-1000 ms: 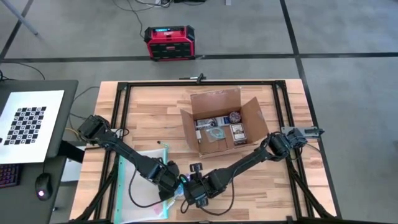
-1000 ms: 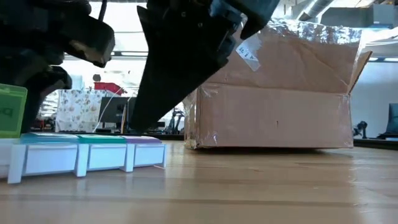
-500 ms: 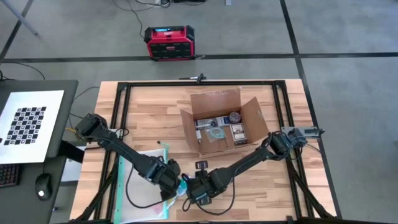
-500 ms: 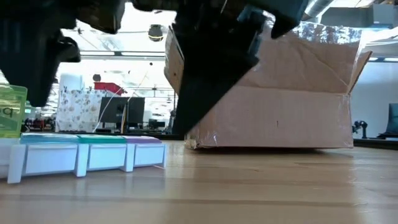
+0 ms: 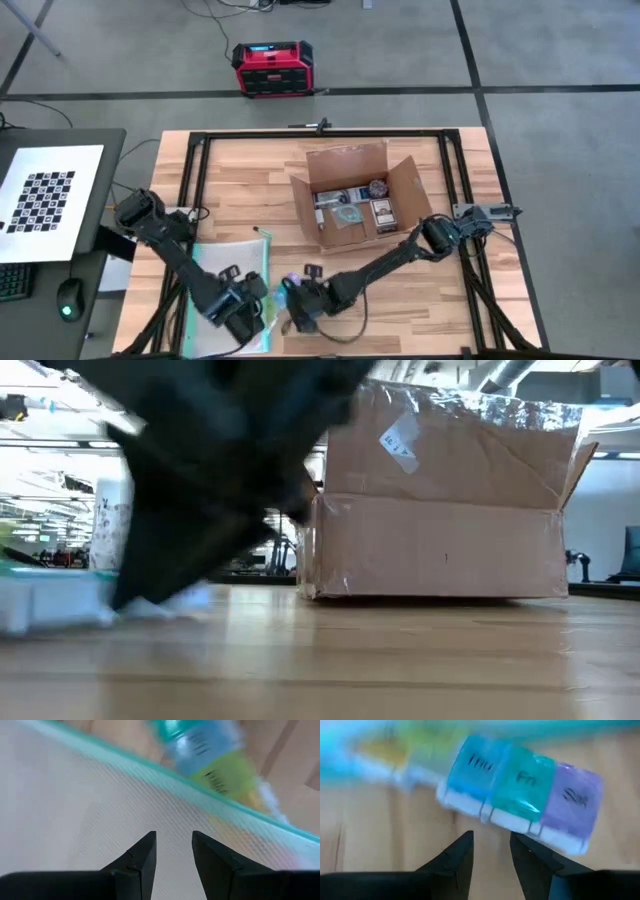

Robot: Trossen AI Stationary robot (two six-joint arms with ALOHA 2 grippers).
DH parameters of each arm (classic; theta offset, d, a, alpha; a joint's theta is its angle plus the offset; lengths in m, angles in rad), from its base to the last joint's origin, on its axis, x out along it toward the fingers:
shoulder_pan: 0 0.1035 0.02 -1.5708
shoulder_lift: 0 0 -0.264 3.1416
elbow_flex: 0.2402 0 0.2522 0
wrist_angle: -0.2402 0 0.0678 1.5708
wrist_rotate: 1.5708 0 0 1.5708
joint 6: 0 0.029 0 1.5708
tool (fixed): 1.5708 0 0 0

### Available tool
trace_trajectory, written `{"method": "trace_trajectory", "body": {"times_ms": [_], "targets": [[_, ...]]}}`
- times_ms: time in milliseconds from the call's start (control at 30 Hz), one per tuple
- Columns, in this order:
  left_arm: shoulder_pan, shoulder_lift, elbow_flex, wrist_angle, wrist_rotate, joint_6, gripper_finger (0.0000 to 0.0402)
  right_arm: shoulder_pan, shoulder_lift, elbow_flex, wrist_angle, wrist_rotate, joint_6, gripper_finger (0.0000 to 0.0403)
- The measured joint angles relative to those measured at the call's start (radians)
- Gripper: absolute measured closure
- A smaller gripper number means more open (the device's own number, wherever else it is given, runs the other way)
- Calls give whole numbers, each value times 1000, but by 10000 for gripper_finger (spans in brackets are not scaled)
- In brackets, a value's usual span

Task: Unpack boxes
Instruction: Put the pill organizer into the transparent zip bag

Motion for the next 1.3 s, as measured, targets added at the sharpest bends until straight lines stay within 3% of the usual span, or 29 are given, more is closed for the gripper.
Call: {"method": "trace_trajectory", "body": {"times_ms": [300,533,900,1000,1067,1300], "targets": [[-140,0,0,-12,-12,-242,293,-75,54,-1,244,-87,-74,280],[-159,0,0,-17,-25,-300,293,-103,63,2,522,-103,-182,280],[-159,0,0,-46,-29,-297,293,-91,14,3,320,-109,-312,280],[-159,0,0,-55,-81,-299,293,-82,25,1,281,-104,-325,280],[-159,7,-4,-30,-133,-265,293,-81,55,0,338,-105,-312,280],[-169,9,-51,20,-111,-281,293,-88,159,31,618,-102,-343,280]]}}
